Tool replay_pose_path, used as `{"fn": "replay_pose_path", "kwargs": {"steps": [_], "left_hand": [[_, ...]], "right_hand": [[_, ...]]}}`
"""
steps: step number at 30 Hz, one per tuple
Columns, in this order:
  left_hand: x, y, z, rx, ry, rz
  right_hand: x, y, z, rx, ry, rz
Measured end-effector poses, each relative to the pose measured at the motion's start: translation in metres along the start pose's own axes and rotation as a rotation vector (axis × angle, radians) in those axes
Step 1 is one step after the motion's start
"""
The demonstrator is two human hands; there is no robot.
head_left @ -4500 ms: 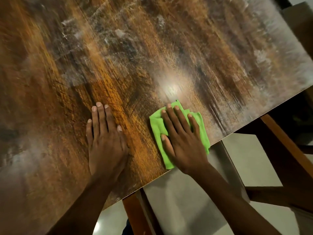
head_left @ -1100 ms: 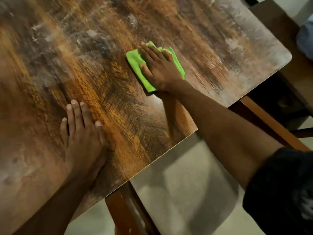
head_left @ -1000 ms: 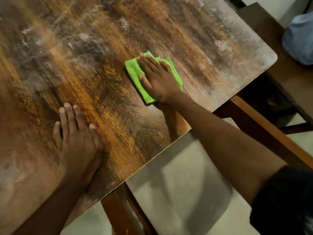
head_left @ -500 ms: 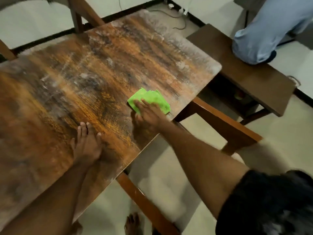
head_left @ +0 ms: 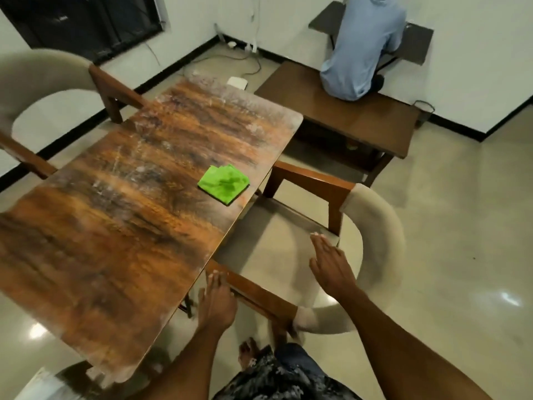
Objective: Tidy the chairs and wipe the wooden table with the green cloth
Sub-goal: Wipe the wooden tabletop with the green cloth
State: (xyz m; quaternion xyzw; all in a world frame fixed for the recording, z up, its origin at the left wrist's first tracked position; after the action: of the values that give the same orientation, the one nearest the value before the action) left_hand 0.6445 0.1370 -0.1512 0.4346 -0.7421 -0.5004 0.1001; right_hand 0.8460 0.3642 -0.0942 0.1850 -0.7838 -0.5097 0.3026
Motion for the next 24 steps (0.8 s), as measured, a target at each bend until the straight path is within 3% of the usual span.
{"fn": "replay_pose_path", "kwargs": {"steps": [16,24], "left_hand": [[-0.164,0.055,0.012,-0.123,-0.441,0.137],[-0.253,0.035,-0.011,-0.172,-0.595,0.166]], "right_hand": [[-0.071,0.065,-0.052,-0.207,-0.183,-0.067],[-0.137,0.09,-0.101,-0.298,-0.296,-0.08]]}}
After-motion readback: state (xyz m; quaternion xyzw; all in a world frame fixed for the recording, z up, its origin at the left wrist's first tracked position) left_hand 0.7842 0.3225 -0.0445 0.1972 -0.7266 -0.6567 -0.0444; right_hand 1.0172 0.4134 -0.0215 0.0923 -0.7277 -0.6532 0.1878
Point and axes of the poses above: each hand's wrist, its own z-axis towards the middle knuckle, its own y-axis out of the back of the hand, x = y × z, the point moved 1 cm from there along z, towards the middle knuckle
